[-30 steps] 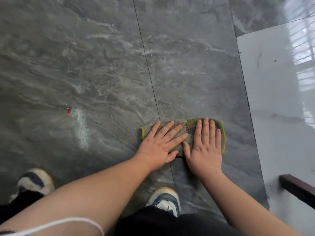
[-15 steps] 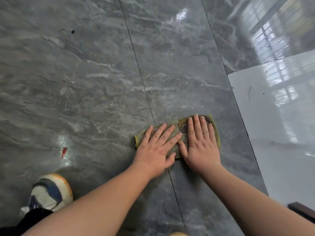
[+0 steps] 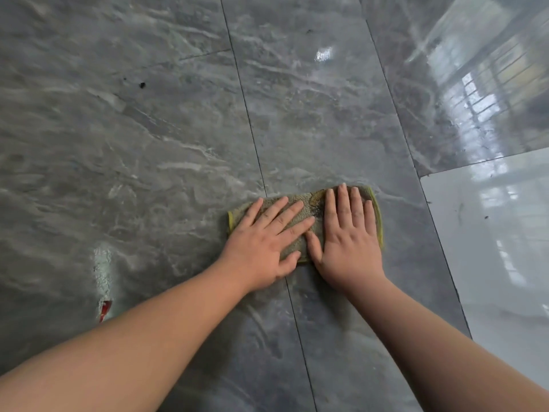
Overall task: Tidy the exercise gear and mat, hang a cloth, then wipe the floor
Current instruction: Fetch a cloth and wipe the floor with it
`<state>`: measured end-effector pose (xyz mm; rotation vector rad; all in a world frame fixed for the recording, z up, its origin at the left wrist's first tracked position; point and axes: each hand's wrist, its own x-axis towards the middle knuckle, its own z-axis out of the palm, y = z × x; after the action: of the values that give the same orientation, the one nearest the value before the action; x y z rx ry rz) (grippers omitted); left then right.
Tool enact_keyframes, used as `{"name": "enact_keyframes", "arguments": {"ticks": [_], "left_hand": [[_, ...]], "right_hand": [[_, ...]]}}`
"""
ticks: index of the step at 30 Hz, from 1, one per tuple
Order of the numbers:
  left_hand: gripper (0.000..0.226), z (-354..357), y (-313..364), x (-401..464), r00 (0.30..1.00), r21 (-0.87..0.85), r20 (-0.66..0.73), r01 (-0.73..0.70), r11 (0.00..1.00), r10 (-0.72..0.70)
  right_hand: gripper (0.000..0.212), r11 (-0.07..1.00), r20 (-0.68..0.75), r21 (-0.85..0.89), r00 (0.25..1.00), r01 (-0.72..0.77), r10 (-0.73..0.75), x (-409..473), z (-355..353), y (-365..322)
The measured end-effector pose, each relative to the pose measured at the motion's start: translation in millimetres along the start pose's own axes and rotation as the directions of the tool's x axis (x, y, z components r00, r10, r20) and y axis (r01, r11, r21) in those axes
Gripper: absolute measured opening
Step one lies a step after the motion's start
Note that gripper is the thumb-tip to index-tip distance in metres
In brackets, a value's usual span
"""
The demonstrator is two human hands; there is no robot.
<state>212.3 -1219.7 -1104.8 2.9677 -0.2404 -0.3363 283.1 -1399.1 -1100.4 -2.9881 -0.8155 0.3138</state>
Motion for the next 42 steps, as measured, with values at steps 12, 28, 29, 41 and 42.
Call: {"name": "enact_keyframes", "arguments": {"ticks": [12,28,29,41,42], "left_hand": [[0.067,-27,-79,64,0.998,0.029,-0.047,0.041,0.999,-0.04],[0.066,-67,-193,160,0.994,0.011,-0.039,0.103,0.995,-0.103],[0.065,-68,-199,166,0.994,0.012,-0.043,0.103,0.995,-0.103],[0.063,-80,-241,205,0.994,0.043,-0.052,0.103,0.994,-0.101],[0.063,-80,-240,204,0.993,0.047,-0.051,0.108,0.993,-0.106]], "right_hand": [[0.079,0.999,-0.057,0.023,0.998,0.024,-0.023,109,-15,-19],[0.079,0.998,-0.099,0.032,0.994,0.045,-0.042,269,-35,-49],[0.08,0.998,-0.095,0.023,0.994,0.051,-0.048,277,-36,-49],[0.08,0.998,-0.097,-0.009,0.993,0.069,-0.07,335,-45,-57],[0.08,0.997,-0.087,-0.01,0.994,0.073,-0.073,335,-45,-57]]}}
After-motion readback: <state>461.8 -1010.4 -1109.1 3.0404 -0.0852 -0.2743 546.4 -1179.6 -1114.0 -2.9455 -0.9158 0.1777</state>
